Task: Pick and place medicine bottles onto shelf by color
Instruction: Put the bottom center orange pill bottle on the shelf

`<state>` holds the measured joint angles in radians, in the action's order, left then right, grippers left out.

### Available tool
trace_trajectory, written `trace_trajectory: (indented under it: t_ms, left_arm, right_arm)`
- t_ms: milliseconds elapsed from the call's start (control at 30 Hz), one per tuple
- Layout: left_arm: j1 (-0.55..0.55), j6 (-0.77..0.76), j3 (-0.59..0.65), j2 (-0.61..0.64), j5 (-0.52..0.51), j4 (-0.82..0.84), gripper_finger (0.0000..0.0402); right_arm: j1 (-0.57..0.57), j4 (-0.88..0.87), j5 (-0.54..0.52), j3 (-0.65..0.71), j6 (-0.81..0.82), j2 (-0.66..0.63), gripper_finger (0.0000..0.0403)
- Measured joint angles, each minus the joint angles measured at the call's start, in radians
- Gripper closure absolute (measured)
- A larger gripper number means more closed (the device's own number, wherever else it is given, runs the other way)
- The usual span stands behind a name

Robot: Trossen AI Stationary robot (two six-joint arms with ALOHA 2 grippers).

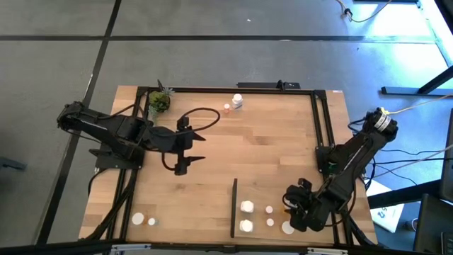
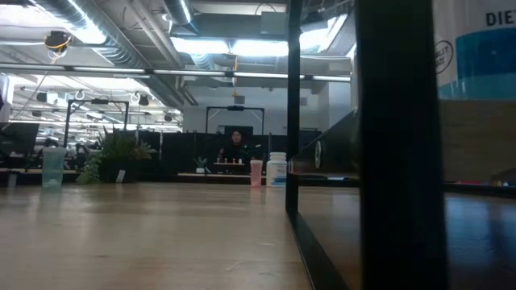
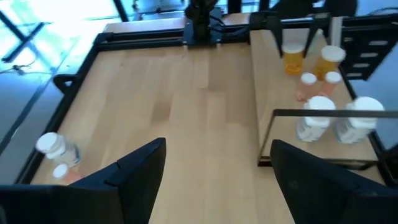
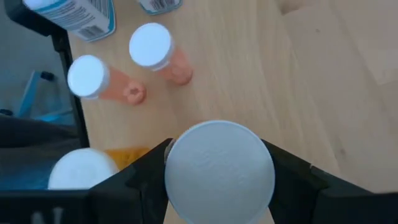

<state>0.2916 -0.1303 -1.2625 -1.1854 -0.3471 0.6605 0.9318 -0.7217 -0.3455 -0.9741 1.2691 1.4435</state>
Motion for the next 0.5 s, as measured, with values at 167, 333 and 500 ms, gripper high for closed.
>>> trace_trajectory:
  t_ms: [167,333,500]
  left_arm:
    - [0.0,0.009,0.0,0.0,0.018,-0.004,0.0118]
    - [0.0,0.01,0.0,0.0,0.019,-0.004,0.0118]
    - [0.0,0.01,0.0,0.0,0.019,-0.004,0.0118]
  right_arm:
    - [0.0,0.033,0.011,0.0,-0.043,0.036,0.0189]
    - [0.0,0.04,0.027,-0.001,-0.044,0.056,0.0189]
    - [0.0,0.04,0.035,-0.001,-0.045,0.056,0.0189]
